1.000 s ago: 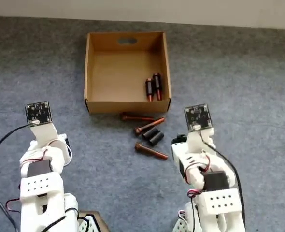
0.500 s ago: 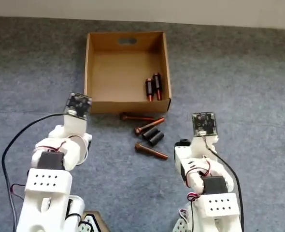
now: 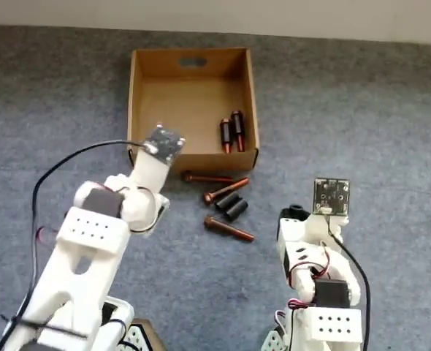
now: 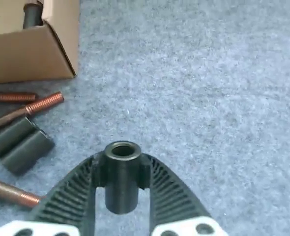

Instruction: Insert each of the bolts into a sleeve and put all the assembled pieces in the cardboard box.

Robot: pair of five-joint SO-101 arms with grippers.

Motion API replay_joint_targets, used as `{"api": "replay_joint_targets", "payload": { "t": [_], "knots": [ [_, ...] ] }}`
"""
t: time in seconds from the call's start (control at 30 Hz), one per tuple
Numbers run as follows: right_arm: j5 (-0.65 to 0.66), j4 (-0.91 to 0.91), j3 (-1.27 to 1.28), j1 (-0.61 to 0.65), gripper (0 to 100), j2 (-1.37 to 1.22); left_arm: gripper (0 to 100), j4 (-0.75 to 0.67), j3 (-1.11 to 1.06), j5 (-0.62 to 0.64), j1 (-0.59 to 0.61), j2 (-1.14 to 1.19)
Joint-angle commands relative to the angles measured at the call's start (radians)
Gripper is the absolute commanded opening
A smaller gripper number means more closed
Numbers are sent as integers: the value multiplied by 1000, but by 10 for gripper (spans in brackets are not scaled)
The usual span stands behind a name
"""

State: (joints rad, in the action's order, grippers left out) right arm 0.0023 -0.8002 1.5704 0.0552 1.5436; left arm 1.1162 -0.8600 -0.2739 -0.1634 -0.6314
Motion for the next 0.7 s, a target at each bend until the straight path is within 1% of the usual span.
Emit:
{"api": "replay_joint_targets", "payload": {
  "t": [0.0,0.1,0.27,0.33,0.5,0.67],
  "knots": [
    [-3,10,1,-10,6,33,151,9,85,-3,-70,94],
    [-5,10,7,-10,6,48,152,8,110,12,-114,165],
    [-6,10,7,-10,6,51,154,-78,142,229,-170,268],
    [-8,10,7,-10,6,51,154,-114,148,278,-205,294],
    [-8,10,8,-10,6,50,154,-132,150,282,-297,309],
    [-6,10,8,-10,6,50,154,-184,142,282,-311,315]
  ]
}}
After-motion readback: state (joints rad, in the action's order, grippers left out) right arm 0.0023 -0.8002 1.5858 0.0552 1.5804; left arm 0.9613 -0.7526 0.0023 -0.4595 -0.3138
